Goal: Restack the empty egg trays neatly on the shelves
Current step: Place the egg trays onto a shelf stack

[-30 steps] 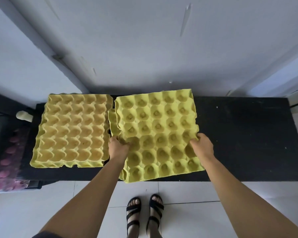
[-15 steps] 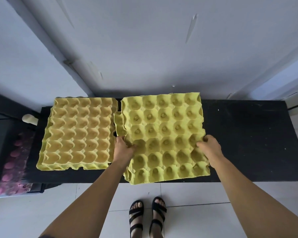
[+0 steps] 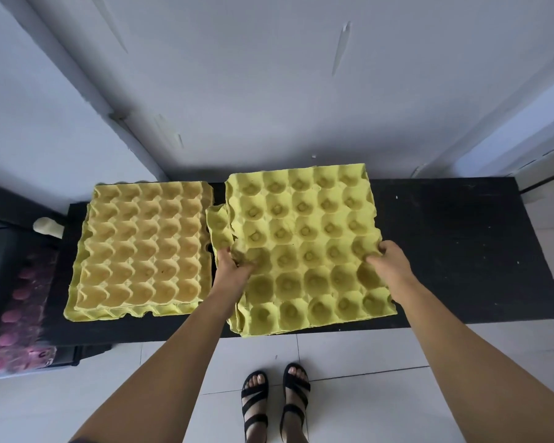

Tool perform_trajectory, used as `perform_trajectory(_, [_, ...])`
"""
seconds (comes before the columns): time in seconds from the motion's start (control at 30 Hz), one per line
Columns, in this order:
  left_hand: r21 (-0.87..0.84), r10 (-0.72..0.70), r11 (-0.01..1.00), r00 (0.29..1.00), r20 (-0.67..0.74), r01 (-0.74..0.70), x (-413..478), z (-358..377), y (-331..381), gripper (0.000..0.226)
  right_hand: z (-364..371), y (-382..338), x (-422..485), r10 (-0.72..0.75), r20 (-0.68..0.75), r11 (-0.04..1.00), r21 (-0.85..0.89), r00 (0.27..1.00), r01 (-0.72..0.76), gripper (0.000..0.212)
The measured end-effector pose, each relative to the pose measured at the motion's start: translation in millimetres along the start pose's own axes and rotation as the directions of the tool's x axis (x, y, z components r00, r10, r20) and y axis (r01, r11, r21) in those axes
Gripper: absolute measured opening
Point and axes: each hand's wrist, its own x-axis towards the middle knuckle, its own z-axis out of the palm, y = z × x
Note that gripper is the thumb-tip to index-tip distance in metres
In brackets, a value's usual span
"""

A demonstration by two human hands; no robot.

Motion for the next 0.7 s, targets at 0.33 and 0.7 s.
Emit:
perform_trajectory(0.33, [-0.085,0.029,0.996,0.998,-0.056,-0.033,-10.9,-14.1,9.9,0.063,-11.2,-9.4,-17.2,0.047,0.112,0.983,0.17,0.993,-0.066,0.027])
perform_trajectory(0.7, [0.157,0.191,0.971,0.98,-0.062,-0.18,-37.9,-22.8,44.9,0.064,-24.8,-35.3,-54.4,-0.127,-0.038,0.948,0.288,0.991,0.133,0.022])
